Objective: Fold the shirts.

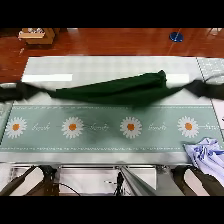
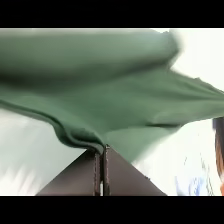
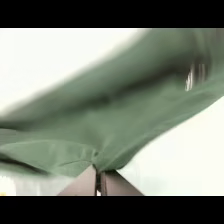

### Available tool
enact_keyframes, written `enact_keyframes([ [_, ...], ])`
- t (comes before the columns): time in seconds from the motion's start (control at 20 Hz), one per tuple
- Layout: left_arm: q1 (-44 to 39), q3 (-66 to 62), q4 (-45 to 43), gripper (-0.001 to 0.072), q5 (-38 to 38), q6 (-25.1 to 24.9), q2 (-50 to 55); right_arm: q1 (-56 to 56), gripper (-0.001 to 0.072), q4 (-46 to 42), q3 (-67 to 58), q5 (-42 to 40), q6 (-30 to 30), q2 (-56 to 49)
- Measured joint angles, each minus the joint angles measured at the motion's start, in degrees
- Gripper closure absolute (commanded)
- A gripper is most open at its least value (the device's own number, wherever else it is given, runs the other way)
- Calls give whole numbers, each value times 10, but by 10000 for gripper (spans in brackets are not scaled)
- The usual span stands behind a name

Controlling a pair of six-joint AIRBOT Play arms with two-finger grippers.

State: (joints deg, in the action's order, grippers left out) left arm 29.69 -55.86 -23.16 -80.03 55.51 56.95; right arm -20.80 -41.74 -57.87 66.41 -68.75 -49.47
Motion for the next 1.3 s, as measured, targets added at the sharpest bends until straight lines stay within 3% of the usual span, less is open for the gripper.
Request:
enact_keyframes([
  [0.15,0,-137,55,677,17,0,-102,-3,679,-32,-171,-5,-16,63],
  [0.25,0,-223,36,677,47,19,-158,-4,679,-87,-282,-19,-48,87],
  [0.55,0,-409,-178,678,106,167,-287,-5,679,-288,-535,13,-141,111],
  [0.7,0,-466,-269,678,63,224,-323,-5,679,-333,-586,95,-165,122],
  [0.85,-1,-511,-331,679,-28,255,-338,-5,680,-356,-606,188,-177,136],
  [1.1,-4,-521,-372,679,-183,263,-325,42,680,-382,-599,311,-184,121],
  [1.3,-20,-418,-380,679,-222,246,-290,111,680,-416,-512,344,-180,48],
])
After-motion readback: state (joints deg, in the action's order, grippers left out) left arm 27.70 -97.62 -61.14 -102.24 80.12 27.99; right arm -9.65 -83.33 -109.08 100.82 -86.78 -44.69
